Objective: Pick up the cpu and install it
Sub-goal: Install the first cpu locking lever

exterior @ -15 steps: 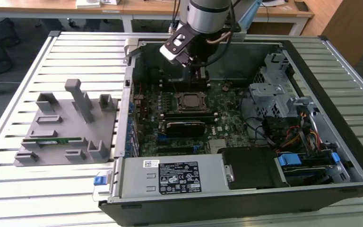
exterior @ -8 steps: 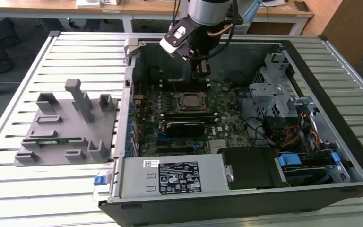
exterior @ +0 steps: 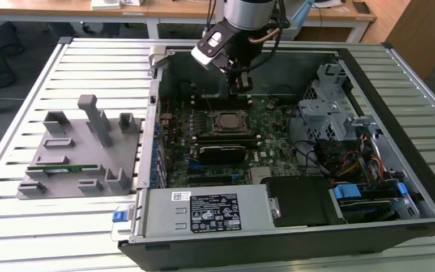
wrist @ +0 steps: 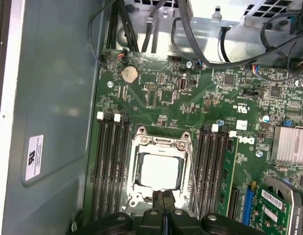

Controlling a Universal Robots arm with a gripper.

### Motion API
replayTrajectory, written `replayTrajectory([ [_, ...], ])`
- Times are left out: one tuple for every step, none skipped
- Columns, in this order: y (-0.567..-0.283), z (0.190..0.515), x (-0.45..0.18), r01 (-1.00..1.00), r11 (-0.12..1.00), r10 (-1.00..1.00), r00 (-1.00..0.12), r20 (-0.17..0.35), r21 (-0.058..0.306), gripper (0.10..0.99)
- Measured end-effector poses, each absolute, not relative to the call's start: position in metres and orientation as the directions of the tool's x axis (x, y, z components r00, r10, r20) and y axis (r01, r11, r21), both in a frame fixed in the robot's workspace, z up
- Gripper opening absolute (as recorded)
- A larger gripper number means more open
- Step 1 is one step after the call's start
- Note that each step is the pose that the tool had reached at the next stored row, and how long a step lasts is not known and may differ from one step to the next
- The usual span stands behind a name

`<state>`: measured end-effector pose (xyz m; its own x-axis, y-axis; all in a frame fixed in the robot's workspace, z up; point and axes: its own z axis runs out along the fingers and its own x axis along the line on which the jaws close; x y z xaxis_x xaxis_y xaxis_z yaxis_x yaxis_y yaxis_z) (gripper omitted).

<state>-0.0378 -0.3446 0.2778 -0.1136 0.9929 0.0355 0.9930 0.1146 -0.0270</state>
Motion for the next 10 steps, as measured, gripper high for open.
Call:
replayTrajectory([
  [-0.3447, 0.2778, -0.0380, 0.992, 0.124, 0.992, -0.123, 0.035, -0.027, 0.106],
  [-0.3446, 0.2777, -0.0380, 0.990, 0.138, 0.990, -0.137, 0.035, -0.027, 0.106],
  [-0.3446, 0.2776, -0.0380, 0.988, 0.155, 0.988, -0.154, 0.035, -0.027, 0.106],
  [-0.3446, 0.2775, -0.0380, 0.985, 0.172, 0.985, -0.171, 0.035, -0.027, 0.106],
  [-0.3446, 0.2774, -0.0380, 0.981, 0.190, 0.981, -0.189, 0.035, -0.027, 0.106],
  [-0.3446, 0.2773, -0.0380, 0.978, 0.206, 0.978, -0.205, 0.034, -0.027, 0.106],
  [-0.3446, 0.2772, -0.0380, 0.975, 0.220, 0.975, -0.219, 0.033, -0.028, 0.106],
  [-0.3447, 0.2771, -0.0381, 0.972, 0.232, 0.972, -0.231, 0.032, -0.028, 0.106],
  [-0.3447, 0.2771, -0.0381, 0.969, 0.244, 0.969, -0.244, 0.032, -0.028, 0.106],
  [-0.3447, 0.2770, -0.0381, 0.966, 0.257, 0.966, -0.256, 0.032, -0.028, 0.106],
])
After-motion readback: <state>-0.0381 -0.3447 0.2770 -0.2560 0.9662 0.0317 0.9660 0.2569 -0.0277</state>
